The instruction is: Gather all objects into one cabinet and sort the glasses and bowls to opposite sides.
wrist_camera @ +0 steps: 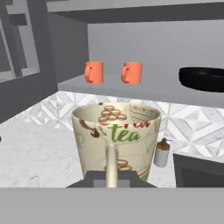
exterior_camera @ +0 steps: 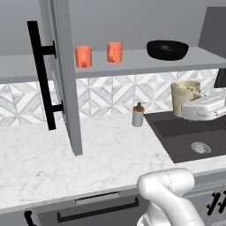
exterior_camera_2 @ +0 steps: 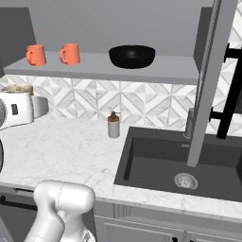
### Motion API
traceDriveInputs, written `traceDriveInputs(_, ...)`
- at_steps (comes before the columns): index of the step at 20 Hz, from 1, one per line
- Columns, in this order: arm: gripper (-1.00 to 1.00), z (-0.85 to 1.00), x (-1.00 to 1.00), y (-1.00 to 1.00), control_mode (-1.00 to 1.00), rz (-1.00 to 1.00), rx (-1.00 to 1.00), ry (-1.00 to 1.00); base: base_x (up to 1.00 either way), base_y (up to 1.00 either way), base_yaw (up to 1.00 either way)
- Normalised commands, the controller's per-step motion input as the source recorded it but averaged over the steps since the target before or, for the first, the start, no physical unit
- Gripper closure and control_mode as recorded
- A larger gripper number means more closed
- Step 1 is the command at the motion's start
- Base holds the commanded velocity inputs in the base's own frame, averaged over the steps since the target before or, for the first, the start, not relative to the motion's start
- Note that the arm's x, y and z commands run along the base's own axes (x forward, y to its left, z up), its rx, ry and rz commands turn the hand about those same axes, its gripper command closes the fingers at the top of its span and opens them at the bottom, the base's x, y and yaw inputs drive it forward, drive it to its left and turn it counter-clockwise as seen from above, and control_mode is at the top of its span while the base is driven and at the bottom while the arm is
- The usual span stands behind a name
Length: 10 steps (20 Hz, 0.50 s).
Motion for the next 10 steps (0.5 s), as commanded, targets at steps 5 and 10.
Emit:
traceDriveInputs(5,1.00,0.36,0.30,0.38,-1.00,0.17,0.01,0.00,0.00,0.00,0.00)
traceDriveInputs(10,1.00,0.32,0.37,0.31,-1.00,0.01,0.00,-0.01,0.00,0.00,0.00)
